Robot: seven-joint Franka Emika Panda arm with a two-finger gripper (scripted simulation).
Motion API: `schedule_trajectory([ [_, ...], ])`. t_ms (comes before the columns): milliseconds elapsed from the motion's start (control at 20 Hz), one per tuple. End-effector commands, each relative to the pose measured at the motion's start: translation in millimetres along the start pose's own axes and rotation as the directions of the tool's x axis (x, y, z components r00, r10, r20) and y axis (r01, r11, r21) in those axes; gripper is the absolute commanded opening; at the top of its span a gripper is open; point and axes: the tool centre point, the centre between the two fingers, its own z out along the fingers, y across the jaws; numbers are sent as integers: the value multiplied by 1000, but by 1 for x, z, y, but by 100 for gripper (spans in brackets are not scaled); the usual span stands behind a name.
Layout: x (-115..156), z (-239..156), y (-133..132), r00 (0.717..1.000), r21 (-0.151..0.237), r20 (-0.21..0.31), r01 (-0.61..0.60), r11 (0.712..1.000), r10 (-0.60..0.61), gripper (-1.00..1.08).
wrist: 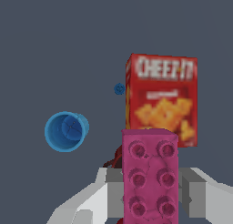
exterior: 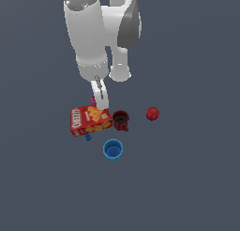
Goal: Pick up a designated object from a clutter of objects.
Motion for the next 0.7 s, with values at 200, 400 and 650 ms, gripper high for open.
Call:
schedule_trajectory([
  [200, -31, -44, 15, 1000, -3, -1, -1, 1000, 1, -100],
  [400, -45, -65, 22, 1000, -4, -1, -1, 1000, 1, -100],
  [650, -57, -82, 26, 1000, -5, 1, 0, 1000, 0, -100],
])
